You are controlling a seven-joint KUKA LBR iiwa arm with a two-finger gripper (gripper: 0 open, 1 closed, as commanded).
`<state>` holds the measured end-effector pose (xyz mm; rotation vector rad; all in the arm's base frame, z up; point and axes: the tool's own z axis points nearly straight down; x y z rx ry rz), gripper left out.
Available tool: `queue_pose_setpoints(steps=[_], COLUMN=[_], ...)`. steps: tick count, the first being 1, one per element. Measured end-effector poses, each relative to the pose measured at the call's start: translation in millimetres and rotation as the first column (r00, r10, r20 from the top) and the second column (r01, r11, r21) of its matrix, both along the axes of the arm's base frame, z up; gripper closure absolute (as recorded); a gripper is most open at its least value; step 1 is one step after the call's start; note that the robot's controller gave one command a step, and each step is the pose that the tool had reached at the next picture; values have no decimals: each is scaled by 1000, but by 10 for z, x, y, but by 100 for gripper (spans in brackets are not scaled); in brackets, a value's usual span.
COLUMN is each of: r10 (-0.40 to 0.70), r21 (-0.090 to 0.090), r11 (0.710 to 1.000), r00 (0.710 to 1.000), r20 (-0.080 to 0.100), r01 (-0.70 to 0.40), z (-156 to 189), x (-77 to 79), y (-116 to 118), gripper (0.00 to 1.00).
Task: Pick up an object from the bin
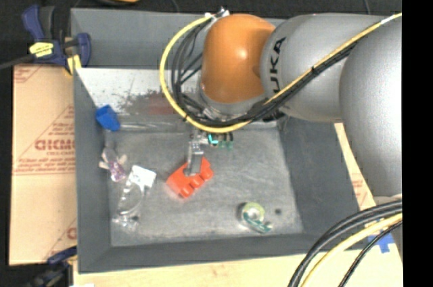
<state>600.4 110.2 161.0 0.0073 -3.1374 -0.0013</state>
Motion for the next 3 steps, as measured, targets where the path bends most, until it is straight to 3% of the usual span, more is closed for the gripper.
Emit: queue_pose_setpoints(steps=[1, 2, 3], r10=[380, 376, 312], r21=[0, -1, -2], r11=[925, 926, 950], r00=[925, 926, 950], r20=[-1, 10, 14], r01=[-380, -376, -312], z=[-733, -682, 685], x=[-395, -360, -596], y=[-256, -243, -142], gripper=[0, 100, 100])
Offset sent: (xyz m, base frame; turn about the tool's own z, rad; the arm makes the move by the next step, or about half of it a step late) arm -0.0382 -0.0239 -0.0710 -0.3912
